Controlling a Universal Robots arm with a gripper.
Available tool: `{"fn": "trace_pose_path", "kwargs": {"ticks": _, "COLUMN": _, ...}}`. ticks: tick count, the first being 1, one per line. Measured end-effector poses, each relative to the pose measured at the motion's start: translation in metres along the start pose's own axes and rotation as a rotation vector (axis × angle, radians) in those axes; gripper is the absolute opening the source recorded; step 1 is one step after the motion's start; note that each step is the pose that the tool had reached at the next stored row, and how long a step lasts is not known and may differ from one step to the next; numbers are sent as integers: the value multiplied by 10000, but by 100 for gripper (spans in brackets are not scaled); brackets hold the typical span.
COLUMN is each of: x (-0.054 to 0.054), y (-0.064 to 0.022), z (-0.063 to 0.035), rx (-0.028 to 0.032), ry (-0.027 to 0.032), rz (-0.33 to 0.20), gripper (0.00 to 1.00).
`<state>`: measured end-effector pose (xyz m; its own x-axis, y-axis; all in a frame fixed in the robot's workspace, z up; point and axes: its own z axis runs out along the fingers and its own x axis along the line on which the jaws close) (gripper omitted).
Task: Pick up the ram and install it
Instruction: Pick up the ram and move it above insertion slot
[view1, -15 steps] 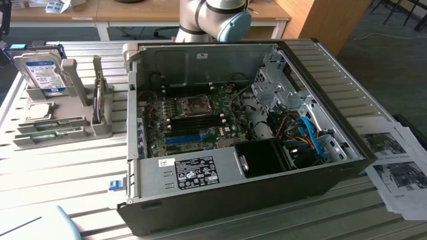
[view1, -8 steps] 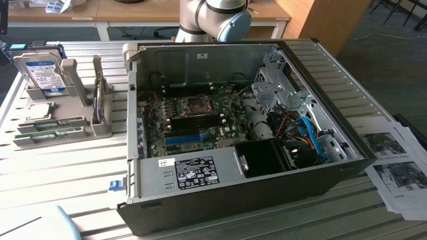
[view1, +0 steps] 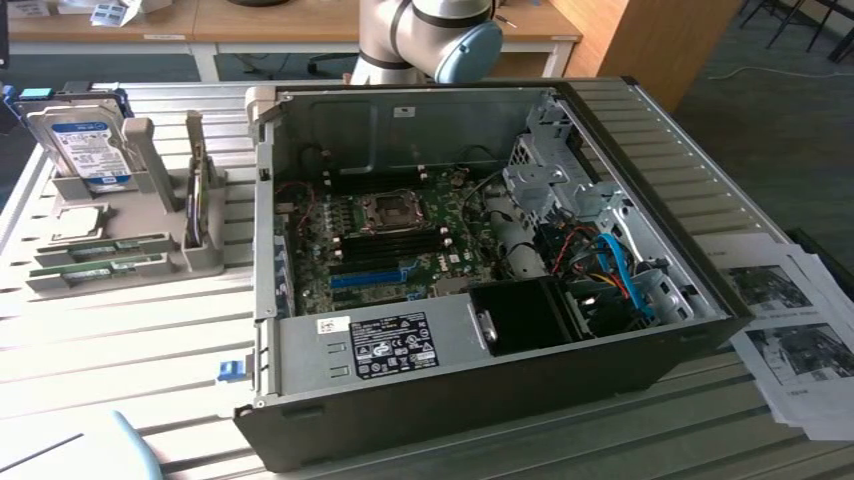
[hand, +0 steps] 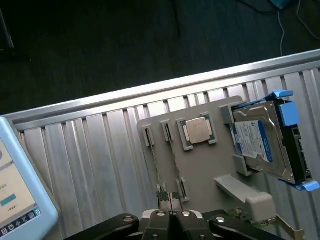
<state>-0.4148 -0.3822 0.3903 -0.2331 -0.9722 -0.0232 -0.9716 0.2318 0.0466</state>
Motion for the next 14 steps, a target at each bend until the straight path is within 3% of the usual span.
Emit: {"fn": "trace_pose_path", "kwargs": {"ticks": 14, "x": 0, "y": 0, "z": 4, "rx": -54, "ry": 110, "rz": -2329, "gripper": 9}}
